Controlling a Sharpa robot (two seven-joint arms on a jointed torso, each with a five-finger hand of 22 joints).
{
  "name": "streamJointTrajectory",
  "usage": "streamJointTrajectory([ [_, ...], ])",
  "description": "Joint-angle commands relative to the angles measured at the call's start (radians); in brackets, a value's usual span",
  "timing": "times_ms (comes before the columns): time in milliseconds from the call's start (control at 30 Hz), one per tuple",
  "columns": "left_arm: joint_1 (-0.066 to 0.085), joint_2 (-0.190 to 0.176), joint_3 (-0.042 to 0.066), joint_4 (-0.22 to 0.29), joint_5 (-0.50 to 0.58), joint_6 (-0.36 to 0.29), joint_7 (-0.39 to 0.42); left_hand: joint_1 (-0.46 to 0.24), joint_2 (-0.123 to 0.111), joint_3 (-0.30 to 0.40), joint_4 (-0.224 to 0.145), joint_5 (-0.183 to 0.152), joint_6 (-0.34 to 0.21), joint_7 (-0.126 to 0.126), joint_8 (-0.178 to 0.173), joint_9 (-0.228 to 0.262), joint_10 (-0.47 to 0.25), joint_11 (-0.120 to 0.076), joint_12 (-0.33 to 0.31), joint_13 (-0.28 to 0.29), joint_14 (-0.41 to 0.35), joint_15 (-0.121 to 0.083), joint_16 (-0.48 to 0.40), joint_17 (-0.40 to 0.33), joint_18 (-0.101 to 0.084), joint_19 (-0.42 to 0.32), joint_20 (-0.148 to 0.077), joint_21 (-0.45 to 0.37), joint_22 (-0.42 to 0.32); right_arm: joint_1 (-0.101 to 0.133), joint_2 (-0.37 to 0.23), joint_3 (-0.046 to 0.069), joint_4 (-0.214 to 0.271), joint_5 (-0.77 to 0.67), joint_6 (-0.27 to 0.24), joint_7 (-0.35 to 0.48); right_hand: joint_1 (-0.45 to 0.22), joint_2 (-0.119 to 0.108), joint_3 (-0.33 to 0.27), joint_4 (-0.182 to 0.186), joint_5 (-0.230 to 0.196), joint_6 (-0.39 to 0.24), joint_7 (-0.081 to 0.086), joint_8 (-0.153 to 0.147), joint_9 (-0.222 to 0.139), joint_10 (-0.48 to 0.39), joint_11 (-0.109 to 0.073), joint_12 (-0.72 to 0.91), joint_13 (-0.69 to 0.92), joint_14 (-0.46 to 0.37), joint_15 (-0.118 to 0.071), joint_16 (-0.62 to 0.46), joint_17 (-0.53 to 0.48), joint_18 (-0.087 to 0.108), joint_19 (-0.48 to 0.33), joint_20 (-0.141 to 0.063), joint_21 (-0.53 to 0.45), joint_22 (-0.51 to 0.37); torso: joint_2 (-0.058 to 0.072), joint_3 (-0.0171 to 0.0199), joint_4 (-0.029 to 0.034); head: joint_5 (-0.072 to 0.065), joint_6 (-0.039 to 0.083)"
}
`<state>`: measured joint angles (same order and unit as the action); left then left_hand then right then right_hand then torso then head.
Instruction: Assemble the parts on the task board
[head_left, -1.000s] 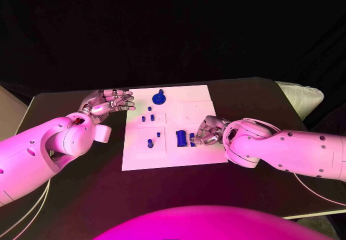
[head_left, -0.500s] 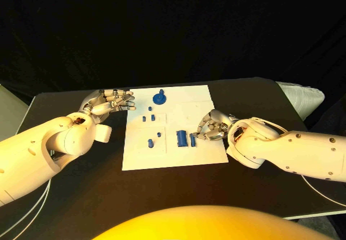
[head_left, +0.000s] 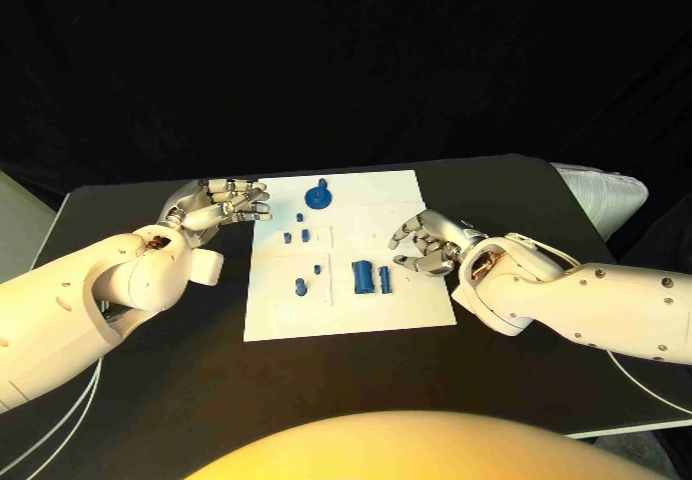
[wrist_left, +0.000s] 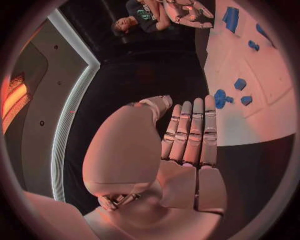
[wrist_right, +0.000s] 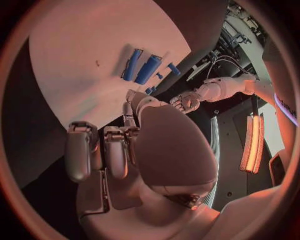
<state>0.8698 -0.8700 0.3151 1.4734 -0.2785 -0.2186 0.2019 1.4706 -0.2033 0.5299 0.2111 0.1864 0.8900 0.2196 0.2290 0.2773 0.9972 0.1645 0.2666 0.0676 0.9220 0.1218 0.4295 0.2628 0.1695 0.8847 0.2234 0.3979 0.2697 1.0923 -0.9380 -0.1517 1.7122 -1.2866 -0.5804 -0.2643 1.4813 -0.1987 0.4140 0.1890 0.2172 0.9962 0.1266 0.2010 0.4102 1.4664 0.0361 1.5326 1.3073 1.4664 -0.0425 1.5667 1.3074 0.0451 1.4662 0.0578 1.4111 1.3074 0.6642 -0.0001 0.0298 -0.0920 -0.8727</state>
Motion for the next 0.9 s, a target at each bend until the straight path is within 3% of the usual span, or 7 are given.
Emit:
streamJointTrajectory([
  [33,-0.001,0.003,0.001,0.001,0.004,0.015,0.008,0.000,0.009,-0.002,0.006,0.001,0.007,0.000,0.003,-0.001,0.000,0.001,-0.004,0.001,0.008,0.001,-0.005,0.001,0.011,0.007,-0.003,-0.002,-0.001,-0.003,0.006,0.000,-0.006,-0.034,0.033,0.036,0.012,-0.001,0.032,-0.014,0.008,0.018,-0.002,-0.003,-0.006,0.084,0.004,0.000,0.244,0.104,0.006,0.004,0.263,-0.016,0.080,0.003,0.007,0.216,0.000,-0.0012,0.0014,-0.001,0.000],
  [267,-0.001,0.003,0.001,0.001,0.004,0.016,0.008,0.001,0.010,-0.001,0.007,0.001,0.007,0.000,0.004,-0.001,0.000,0.001,-0.004,0.001,0.008,0.001,-0.006,0.003,0.011,0.008,-0.003,-0.004,-0.003,-0.022,0.026,0.000,-0.025,-0.053,0.078,-0.003,-0.001,0.007,0.090,-0.046,0.012,0.064,-0.013,0.012,-0.008,0.087,-0.005,0.006,0.246,0.104,-0.003,0.004,0.263,-0.016,0.080,-0.003,0.009,0.217,0.001,-0.0002,0.0020,0.001,0.000],
  [600,-0.001,0.003,0.001,0.001,0.003,0.017,0.007,0.003,0.010,-0.001,0.007,0.001,0.007,0.000,0.004,-0.002,0.000,0.001,-0.004,0.001,0.008,0.000,-0.007,0.003,0.011,0.009,-0.003,-0.005,-0.003,-0.034,0.042,0.000,-0.031,-0.063,0.078,-0.036,-0.054,0.013,0.099,-0.041,0.000,0.075,-0.021,0.020,-0.007,0.090,-0.012,0.010,0.249,0.104,-0.007,0.004,0.263,-0.017,0.081,-0.007,0.012,0.219,0.001,-0.0014,0.0027,0.003,0.000],
  [900,-0.001,0.002,0.001,0.001,0.003,0.017,0.006,0.003,0.010,-0.001,0.007,0.001,0.007,0.000,0.004,-0.002,0.000,0.001,-0.004,0.001,0.008,0.000,-0.007,0.003,0.011,0.009,-0.003,-0.005,-0.003,-0.036,0.048,0.000,-0.028,-0.060,0.087,-0.039,-0.066,0.018,0.101,-0.041,-0.001,0.081,-0.026,0.026,-0.005,0.092,-0.016,0.013,0.250,0.104,-0.009,0.004,0.263,-0.018,0.082,-0.009,0.015,0.220,0.002,0.0002,-0.0006,0.006,0.000],
])
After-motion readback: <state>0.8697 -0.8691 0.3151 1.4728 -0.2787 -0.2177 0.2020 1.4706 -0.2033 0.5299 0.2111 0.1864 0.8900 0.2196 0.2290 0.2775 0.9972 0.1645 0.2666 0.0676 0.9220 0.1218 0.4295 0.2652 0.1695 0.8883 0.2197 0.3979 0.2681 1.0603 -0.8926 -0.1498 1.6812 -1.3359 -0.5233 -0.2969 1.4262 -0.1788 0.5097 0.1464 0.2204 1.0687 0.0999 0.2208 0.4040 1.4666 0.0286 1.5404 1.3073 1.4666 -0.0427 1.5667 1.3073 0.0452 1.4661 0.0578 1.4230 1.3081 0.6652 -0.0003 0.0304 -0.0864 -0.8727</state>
